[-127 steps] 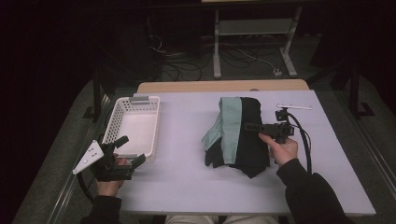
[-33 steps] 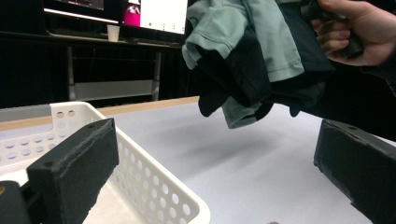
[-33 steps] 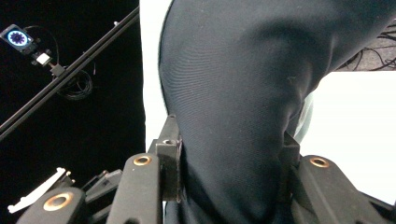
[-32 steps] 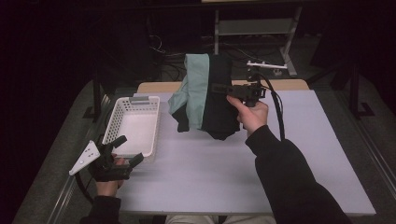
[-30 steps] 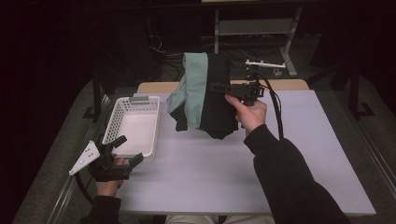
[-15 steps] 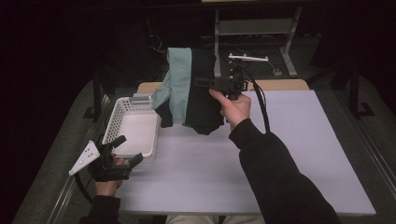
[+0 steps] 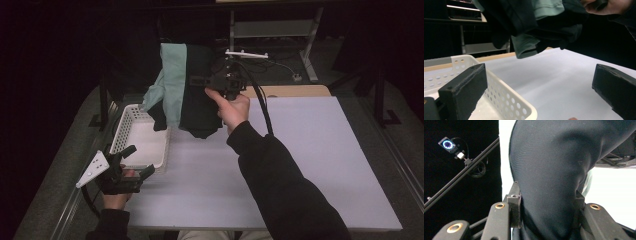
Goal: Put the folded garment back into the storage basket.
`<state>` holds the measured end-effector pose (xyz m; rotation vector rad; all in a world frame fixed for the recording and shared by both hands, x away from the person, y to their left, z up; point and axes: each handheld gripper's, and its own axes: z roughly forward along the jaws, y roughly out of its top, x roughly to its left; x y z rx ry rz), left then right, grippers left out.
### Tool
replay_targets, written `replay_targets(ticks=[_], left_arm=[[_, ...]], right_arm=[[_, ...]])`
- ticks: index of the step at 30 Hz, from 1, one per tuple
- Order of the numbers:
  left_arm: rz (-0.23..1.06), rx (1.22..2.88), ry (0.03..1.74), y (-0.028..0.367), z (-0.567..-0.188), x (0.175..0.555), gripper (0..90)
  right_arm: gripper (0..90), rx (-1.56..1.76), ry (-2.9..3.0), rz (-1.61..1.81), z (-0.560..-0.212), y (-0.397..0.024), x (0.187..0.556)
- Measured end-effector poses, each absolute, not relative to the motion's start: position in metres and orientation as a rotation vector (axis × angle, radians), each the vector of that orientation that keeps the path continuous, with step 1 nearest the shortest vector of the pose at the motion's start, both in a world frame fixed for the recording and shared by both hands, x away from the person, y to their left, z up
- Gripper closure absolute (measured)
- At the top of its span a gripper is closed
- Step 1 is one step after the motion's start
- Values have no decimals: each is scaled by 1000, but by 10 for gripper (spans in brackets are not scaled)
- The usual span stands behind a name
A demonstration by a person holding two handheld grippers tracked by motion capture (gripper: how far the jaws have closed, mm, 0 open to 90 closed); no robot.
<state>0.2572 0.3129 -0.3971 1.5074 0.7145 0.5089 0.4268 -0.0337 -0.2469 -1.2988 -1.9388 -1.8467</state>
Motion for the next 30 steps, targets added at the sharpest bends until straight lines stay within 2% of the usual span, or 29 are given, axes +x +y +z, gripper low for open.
replay_targets(ticks=[30], left_arm=[[529, 1460, 729, 319, -396, 254, 0]], right_arm=[[570, -1225, -1905, -1800, -249, 58, 449]])
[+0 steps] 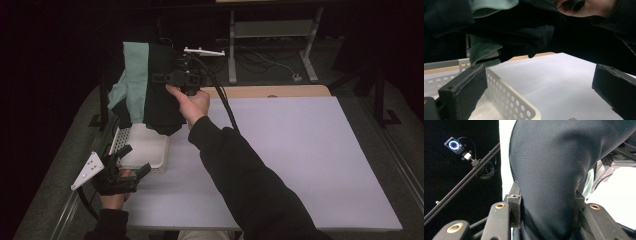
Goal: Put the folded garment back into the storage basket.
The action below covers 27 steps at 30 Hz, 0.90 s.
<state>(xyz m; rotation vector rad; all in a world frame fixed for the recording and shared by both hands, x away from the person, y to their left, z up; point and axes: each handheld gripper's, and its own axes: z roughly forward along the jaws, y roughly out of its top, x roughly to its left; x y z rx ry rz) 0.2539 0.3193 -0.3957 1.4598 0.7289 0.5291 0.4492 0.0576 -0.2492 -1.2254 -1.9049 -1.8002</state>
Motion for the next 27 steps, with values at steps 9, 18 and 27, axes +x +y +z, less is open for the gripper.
replay_targets(ticks=[9, 18, 27], left_arm=[[522, 1460, 723, 319, -396, 255, 0], [515, 1452, 712, 319, -396, 254, 0], [519, 1446, 709, 320, -396, 254, 0]], right_arm=[[570, -1214, -1933, -1779, -266, 85, 451], [570, -1195, -1924, -1762, -283, 111, 449], [570, -1221, -1943, -1735, -299, 122, 448]])
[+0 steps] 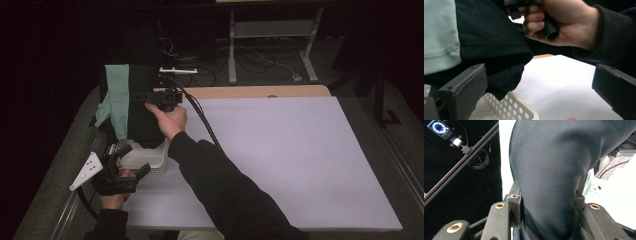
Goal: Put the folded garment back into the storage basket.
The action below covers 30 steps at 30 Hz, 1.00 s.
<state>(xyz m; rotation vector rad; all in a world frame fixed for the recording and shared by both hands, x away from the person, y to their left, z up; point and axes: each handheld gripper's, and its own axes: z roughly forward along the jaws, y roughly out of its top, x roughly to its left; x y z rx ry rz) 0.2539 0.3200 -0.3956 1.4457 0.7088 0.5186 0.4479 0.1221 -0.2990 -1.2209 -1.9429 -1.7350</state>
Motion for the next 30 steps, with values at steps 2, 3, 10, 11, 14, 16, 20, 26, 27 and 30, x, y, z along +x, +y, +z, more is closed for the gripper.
replay_targets(ticks=[2, 3, 10, 11, 14, 16, 20, 26, 27, 30], left_arm=[[519, 1447, 709, 320, -396, 254, 0], [518, 1445, 709, 320, -396, 254, 0], [517, 1448, 706, 319, -396, 254, 0], [517, 1449, 706, 319, -396, 254, 0], [515, 1448, 707, 319, -396, 254, 0], [515, 1449, 706, 319, -396, 254, 0], [515, 1450, 703, 319, -396, 254, 0], [514, 1445, 702, 319, -396, 254, 0], [514, 1444, 702, 320, -396, 254, 0], [515, 1439, 702, 320, -395, 254, 0]], right_arm=[[570, -1229, -1934, -1726, -304, 122, 449], [570, -1236, -1932, -1721, -306, 122, 449], [569, -1265, -1903, -1706, -320, 123, 451], [569, -1269, -1900, -1702, -322, 124, 451], [568, -1278, -1902, -1691, -327, 124, 450], [568, -1283, -1899, -1688, -330, 125, 450], [567, -1298, -1893, -1675, -339, 126, 449], [567, -1319, -1867, -1656, -350, 129, 450], [566, -1320, -1868, -1655, -351, 130, 450], [566, -1331, -1875, -1646, -355, 134, 448]])
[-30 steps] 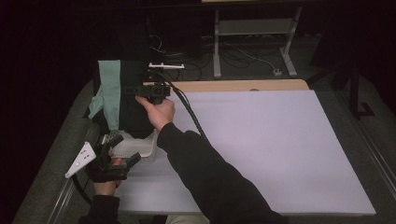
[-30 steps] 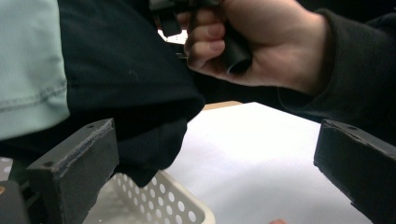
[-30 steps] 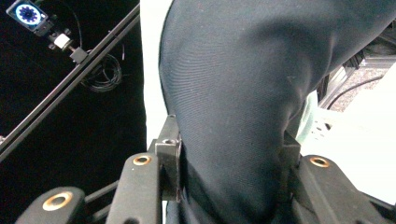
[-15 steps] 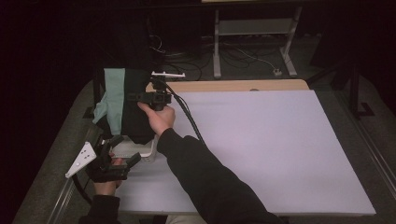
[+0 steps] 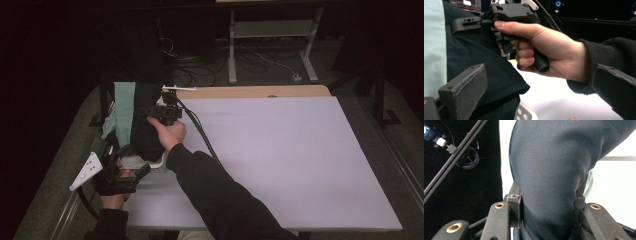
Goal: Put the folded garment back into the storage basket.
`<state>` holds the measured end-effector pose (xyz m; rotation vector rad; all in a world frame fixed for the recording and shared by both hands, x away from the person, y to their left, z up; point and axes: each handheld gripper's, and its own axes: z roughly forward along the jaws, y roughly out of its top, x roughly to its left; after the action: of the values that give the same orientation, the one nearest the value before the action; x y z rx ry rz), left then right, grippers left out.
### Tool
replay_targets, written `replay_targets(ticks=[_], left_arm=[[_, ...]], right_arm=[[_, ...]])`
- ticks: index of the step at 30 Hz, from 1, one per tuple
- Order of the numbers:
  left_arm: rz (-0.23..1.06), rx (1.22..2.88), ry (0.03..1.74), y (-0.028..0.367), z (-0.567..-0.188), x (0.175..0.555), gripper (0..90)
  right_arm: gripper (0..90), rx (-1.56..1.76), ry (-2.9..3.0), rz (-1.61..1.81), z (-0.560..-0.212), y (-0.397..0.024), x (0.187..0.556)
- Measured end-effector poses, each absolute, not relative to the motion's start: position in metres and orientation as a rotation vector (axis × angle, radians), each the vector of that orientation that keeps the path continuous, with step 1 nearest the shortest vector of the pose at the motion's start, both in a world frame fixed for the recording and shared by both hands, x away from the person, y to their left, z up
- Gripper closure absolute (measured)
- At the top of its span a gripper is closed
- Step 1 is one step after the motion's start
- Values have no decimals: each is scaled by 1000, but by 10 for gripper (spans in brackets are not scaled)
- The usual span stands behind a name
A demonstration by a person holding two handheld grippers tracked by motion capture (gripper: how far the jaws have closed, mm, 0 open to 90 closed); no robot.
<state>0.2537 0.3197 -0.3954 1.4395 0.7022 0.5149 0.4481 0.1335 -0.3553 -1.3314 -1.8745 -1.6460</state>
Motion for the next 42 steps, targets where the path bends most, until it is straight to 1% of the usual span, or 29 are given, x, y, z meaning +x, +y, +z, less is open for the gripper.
replay_targets(ticks=[22, 28, 42], left_arm=[[524, 1412, 713, 322, -395, 251, 0], [523, 1411, 713, 322, -395, 252, 0], [524, 1409, 716, 322, -395, 253, 0]], right_arm=[[563, -1400, -1874, -1529, -384, 154, 443], [562, -1439, -1884, -1453, -393, 156, 446], [552, -1550, -1872, -1325, -401, 158, 454]])
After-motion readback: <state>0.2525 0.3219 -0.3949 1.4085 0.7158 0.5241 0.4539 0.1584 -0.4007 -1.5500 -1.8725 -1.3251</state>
